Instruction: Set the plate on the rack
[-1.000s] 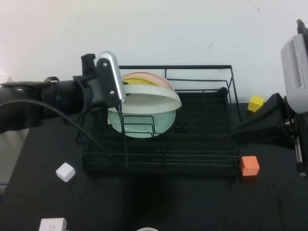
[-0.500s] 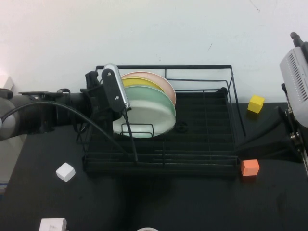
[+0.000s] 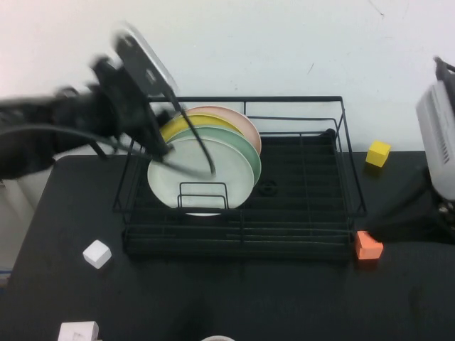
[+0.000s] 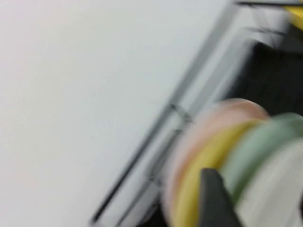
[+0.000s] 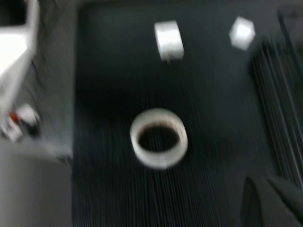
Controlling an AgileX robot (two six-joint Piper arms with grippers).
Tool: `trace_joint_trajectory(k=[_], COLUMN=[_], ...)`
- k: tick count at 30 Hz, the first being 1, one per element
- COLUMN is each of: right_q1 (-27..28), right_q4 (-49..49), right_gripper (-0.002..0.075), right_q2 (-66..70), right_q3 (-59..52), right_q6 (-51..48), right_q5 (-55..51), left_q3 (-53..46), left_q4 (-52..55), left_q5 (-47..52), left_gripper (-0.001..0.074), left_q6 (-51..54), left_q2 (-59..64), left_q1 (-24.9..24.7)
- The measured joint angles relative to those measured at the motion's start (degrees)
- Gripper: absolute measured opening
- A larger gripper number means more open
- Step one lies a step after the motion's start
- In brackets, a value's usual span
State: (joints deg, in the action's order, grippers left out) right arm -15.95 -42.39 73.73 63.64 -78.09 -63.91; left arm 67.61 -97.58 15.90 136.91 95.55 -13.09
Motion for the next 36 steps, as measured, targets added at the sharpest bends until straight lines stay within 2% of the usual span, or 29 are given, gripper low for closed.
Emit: trace_joint_trajectory(k=[2, 5, 8, 14, 21, 26, 30, 36], right_q1=[0.00, 0.00, 0.03, 0.03, 0.03, 0.03, 0.03, 0.03], right_q4=[7.88, 23.87, 35.96, 37.91, 36.65, 33.38, 30.74, 28.80], right_gripper=[-0.0002, -0.0002, -0.0002, -0.0002, -0.0002, -0.0002, -0.0002, -0.0002], right_q2=[-0.80, -1.55, -3.08, -11.46, -28.12, -40.64, -49.17, -56.79], right_q3=[0.00, 0.00, -0.26, -5.49, -17.67, -30.46, -39.64, -43.51], right_q6=[5.68, 20.52, 31.53, 36.31, 36.66, 37.81, 37.86, 37.86], right_q5=[0.23, 0.23, 1.40, 10.04, 17.30, 22.84, 25.55, 27.86], left_q3=[0.00, 0.00, -1.03, -11.92, -29.63, -41.68, -47.66, -51.77], left_q4=[-0.10, -0.51, -1.36, -1.97, -2.05, -2.05, -1.72, -1.13], left_q5=[-5.29, -14.05, -21.81, -23.27, -21.29, -13.85, -6.47, -0.67], left_gripper=[0.0235, 0.0088, 0.0026, 0.0002, 0.0000, -0.0001, -0.0001, -0.0001], left_q6=[-7.19, -19.60, -30.75, -40.98, -43.91, -44.58, -44.68, -42.52], left_q2=[-4.16, -10.25, -16.65, -32.25, -49.26, -58.34, -63.05, -64.49], left_q1=[0.00, 0.00, 0.00, 0.00, 0.00, 0.00, 0.00, 0.00])
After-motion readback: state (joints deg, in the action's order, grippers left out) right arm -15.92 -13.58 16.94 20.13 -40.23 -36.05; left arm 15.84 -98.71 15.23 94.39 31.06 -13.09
